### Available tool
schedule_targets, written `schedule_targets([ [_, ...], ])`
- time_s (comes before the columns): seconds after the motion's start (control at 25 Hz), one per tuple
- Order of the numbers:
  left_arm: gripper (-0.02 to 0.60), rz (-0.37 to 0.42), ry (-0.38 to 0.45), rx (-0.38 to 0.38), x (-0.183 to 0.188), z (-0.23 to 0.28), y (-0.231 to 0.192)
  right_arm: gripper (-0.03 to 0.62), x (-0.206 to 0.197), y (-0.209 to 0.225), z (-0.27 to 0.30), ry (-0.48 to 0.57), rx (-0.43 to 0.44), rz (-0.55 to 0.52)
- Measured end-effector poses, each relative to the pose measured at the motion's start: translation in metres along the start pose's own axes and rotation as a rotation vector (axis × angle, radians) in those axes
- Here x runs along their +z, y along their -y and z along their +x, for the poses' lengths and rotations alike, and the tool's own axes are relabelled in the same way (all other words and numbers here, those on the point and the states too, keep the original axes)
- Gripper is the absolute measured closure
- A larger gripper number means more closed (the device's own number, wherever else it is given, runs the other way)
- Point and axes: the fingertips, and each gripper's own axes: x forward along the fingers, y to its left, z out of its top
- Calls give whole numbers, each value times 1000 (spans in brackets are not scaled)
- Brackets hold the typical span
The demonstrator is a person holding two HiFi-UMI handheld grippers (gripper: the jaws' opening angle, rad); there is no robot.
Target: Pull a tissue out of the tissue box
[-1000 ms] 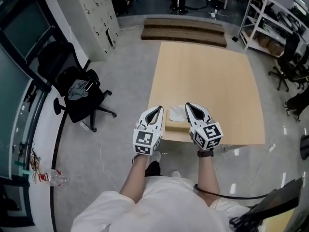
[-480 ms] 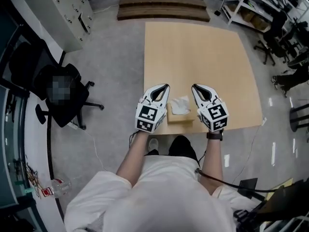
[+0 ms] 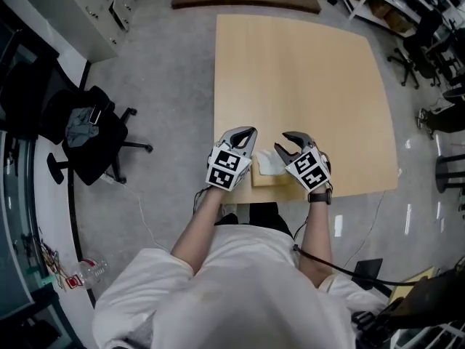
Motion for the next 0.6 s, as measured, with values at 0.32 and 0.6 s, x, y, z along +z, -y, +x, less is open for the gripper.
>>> schedule_targets([
  [0.32,581,-46,-73,-21,-34,28,0,361,-60,-32,51,-199,126,-93],
  [0.6,581,-68,-110,-28,-52,31,2,403,-85,-43,66,-257,119,-133],
])
